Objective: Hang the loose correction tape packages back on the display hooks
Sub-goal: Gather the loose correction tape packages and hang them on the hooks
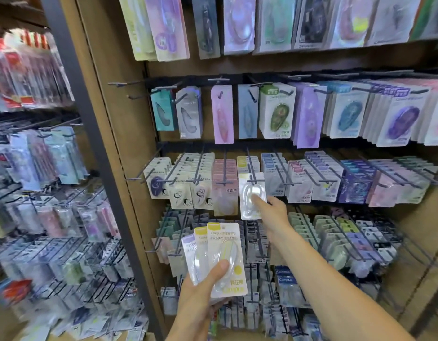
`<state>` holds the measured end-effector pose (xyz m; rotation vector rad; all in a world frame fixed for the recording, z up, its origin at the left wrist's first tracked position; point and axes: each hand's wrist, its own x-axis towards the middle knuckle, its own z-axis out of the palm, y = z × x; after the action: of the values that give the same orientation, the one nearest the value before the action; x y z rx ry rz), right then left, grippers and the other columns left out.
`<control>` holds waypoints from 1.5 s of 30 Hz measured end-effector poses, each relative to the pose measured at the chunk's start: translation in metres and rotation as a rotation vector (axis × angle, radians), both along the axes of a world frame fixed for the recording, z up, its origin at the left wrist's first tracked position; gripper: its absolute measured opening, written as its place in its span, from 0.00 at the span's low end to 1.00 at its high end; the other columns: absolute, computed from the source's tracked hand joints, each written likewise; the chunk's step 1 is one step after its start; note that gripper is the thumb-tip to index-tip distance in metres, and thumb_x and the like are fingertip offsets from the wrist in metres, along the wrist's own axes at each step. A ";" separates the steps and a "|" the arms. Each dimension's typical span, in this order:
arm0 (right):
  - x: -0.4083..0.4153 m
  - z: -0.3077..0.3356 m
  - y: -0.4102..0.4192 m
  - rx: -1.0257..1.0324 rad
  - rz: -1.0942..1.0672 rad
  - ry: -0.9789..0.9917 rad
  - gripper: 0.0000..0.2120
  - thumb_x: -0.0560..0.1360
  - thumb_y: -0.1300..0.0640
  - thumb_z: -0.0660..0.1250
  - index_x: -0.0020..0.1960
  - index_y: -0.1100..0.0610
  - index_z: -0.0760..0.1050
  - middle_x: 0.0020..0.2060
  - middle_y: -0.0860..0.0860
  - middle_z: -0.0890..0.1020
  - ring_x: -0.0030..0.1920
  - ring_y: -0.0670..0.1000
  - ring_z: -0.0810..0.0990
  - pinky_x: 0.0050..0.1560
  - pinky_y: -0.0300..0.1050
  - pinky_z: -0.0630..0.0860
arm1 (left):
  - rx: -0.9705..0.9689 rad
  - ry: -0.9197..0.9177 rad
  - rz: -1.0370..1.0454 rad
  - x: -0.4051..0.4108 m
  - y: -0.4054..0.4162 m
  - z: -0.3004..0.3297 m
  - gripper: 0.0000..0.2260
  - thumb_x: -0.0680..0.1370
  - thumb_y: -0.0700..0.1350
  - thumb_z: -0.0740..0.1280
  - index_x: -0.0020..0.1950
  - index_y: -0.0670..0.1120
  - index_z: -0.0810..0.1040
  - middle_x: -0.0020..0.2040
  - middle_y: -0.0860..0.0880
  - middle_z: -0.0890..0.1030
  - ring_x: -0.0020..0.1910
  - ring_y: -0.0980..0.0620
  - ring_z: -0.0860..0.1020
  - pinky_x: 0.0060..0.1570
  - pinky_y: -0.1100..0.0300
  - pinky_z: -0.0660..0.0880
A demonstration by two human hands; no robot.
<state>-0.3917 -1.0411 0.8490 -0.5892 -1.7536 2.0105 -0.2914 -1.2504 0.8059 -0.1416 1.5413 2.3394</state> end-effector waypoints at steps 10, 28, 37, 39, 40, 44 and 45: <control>-0.042 0.000 0.009 -0.157 -0.062 -0.156 0.23 0.74 0.53 0.78 0.60 0.63 0.72 0.53 0.57 0.79 0.56 0.58 0.80 0.60 0.57 0.81 | 0.000 0.078 -0.031 -0.002 -0.003 0.009 0.28 0.67 0.46 0.79 0.66 0.51 0.80 0.55 0.44 0.88 0.51 0.42 0.88 0.41 0.51 0.85; 0.116 -0.013 -0.032 -0.047 0.297 0.013 0.15 0.77 0.58 0.74 0.61 0.60 0.78 0.51 0.57 0.88 0.53 0.60 0.87 0.59 0.62 0.81 | 0.048 0.047 -0.051 -0.007 0.029 0.013 0.23 0.71 0.50 0.76 0.66 0.51 0.81 0.55 0.45 0.88 0.50 0.44 0.88 0.40 0.55 0.84; 0.054 -0.002 -0.003 -0.032 0.096 0.084 0.13 0.76 0.54 0.75 0.59 0.52 0.79 0.49 0.50 0.88 0.55 0.55 0.86 0.66 0.65 0.76 | 0.046 -0.019 0.039 -0.015 0.023 0.002 0.27 0.66 0.49 0.80 0.64 0.50 0.81 0.52 0.46 0.89 0.50 0.43 0.88 0.45 0.51 0.83; 0.044 0.001 -0.001 -0.008 0.091 0.084 0.12 0.77 0.55 0.75 0.59 0.53 0.79 0.48 0.49 0.88 0.54 0.54 0.86 0.66 0.64 0.76 | 0.050 -0.014 0.027 -0.014 0.022 0.000 0.25 0.68 0.48 0.80 0.64 0.51 0.81 0.53 0.46 0.89 0.50 0.44 0.88 0.45 0.51 0.83; 0.041 0.002 0.000 0.001 0.088 0.081 0.12 0.77 0.55 0.75 0.59 0.53 0.79 0.50 0.50 0.87 0.54 0.54 0.85 0.66 0.63 0.76 | 0.049 -0.014 0.022 -0.014 0.021 -0.001 0.24 0.69 0.48 0.80 0.64 0.52 0.81 0.53 0.46 0.89 0.50 0.44 0.88 0.46 0.51 0.83; 0.033 -0.003 0.000 0.035 0.090 0.052 0.13 0.76 0.53 0.75 0.59 0.51 0.79 0.54 0.50 0.86 0.56 0.53 0.85 0.64 0.60 0.78 | 0.038 -0.010 0.017 -0.015 0.020 -0.002 0.23 0.71 0.48 0.80 0.64 0.53 0.81 0.53 0.47 0.89 0.51 0.44 0.88 0.49 0.48 0.84; 0.033 -0.004 0.000 0.039 0.087 0.048 0.13 0.77 0.53 0.75 0.59 0.50 0.79 0.54 0.50 0.86 0.56 0.52 0.85 0.64 0.59 0.78 | 0.037 -0.007 0.016 -0.016 0.019 -0.002 0.23 0.71 0.48 0.80 0.64 0.53 0.81 0.54 0.47 0.89 0.51 0.44 0.88 0.51 0.47 0.84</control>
<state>-0.3589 -1.0410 0.8454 -0.4557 -1.8143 2.0259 -0.3074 -1.2310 0.8044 -0.1531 1.4980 2.3763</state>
